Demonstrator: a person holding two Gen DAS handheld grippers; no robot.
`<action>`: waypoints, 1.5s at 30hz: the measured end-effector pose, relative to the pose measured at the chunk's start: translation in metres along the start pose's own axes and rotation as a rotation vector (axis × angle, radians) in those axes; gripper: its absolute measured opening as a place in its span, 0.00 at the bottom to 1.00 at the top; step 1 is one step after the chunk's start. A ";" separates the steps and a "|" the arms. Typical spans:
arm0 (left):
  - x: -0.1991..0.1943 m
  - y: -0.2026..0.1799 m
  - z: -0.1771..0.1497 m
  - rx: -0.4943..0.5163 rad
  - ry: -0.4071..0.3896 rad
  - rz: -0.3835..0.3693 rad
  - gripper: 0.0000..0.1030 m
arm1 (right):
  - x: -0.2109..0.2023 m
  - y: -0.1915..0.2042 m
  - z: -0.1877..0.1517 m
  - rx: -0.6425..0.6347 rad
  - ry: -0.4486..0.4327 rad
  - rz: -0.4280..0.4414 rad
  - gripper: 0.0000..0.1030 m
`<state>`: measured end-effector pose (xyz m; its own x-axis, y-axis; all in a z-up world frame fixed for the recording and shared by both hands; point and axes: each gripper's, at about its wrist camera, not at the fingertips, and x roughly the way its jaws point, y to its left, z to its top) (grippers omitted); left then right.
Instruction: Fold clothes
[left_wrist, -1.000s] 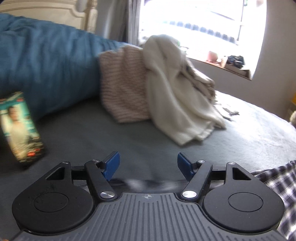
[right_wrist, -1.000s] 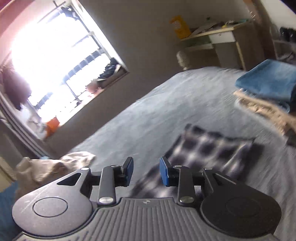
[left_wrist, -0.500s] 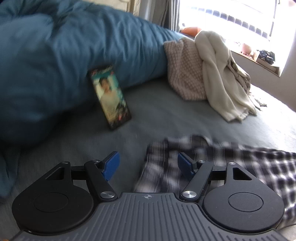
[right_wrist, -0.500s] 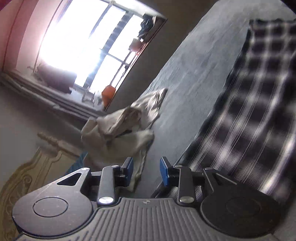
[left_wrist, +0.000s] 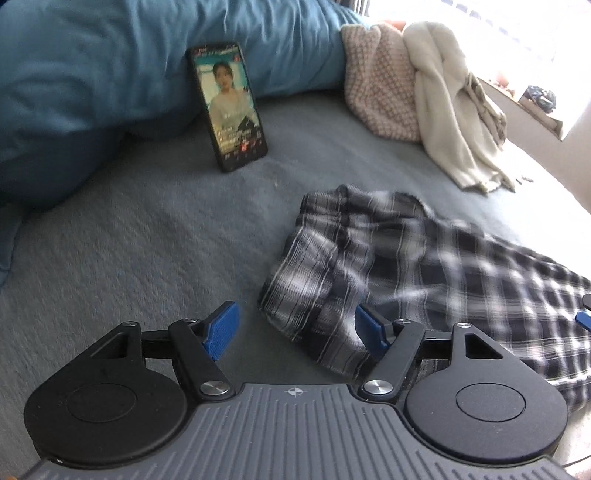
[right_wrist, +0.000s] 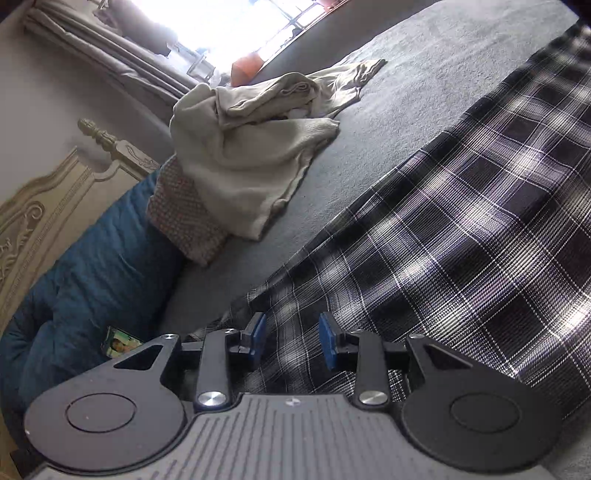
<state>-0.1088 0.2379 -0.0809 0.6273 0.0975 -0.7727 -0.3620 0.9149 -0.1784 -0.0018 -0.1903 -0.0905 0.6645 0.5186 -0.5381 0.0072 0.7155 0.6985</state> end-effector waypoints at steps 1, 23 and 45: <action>0.001 0.001 -0.001 -0.003 0.003 0.001 0.68 | 0.001 -0.002 0.000 0.004 0.004 -0.003 0.33; 0.008 0.003 -0.009 -0.023 0.045 0.002 0.68 | 0.009 -0.007 -0.004 -0.008 0.034 -0.021 0.33; 0.011 0.011 -0.009 -0.050 0.040 0.013 0.68 | 0.010 -0.005 -0.005 -0.034 0.039 -0.038 0.33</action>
<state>-0.1121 0.2459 -0.0973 0.5947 0.0924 -0.7987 -0.4043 0.8930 -0.1977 0.0009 -0.1863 -0.1016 0.6345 0.5085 -0.5821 0.0058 0.7500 0.6614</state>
